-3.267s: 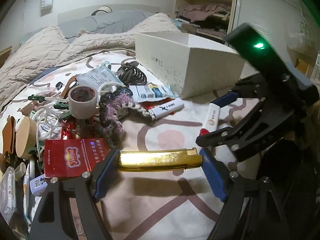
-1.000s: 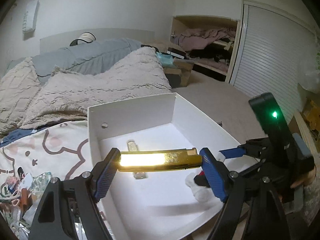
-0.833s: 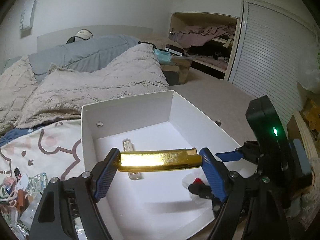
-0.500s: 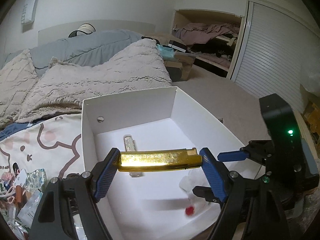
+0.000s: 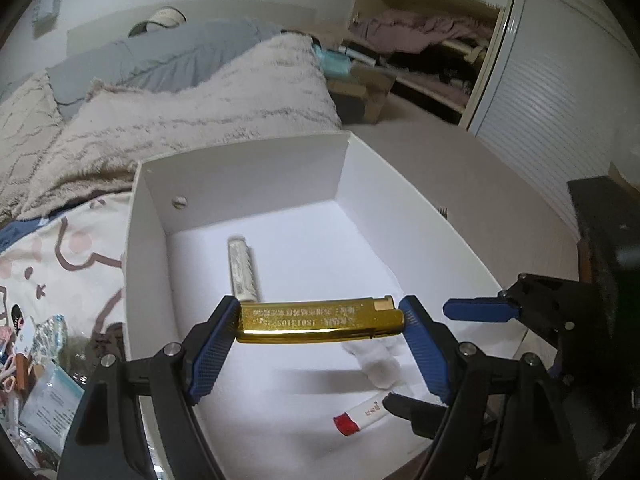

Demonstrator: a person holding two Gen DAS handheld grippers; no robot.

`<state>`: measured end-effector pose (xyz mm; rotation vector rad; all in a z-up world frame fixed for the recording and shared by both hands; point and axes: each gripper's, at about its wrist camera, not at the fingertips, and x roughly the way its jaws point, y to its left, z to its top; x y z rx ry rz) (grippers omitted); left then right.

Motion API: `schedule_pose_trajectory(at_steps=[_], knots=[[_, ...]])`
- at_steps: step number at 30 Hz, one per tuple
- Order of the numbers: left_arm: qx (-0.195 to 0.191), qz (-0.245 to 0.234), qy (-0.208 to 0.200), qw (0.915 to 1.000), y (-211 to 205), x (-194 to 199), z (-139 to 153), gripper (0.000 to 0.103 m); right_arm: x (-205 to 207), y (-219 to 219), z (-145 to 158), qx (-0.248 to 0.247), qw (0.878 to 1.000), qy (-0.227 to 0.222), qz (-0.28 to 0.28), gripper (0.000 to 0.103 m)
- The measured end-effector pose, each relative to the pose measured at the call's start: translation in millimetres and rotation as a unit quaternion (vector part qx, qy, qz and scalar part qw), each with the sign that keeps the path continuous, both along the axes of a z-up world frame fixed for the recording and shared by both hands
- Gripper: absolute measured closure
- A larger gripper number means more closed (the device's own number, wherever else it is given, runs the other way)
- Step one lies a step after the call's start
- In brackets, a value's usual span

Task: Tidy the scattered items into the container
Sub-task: 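Open right gripper to drop the white tube while left gripper releases the gold lighter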

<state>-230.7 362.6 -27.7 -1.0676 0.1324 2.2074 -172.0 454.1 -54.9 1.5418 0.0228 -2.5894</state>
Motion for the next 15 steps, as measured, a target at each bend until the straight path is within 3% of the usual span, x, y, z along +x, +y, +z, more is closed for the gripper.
schedule_pose_trajectory(at_steps=[6, 15], knots=[[-0.018, 0.003, -0.056, 0.9983, 8, -2, -16, 0.022, 0, -1, -3, 0.007, 1.0, -0.004, 0.001, 0.019], [-0.036, 0.013, -0.093, 0.9949, 11, -7, -31, 0.022, 2, -2, -3, 0.007, 1.0, -0.005, 0.003, 0.019]])
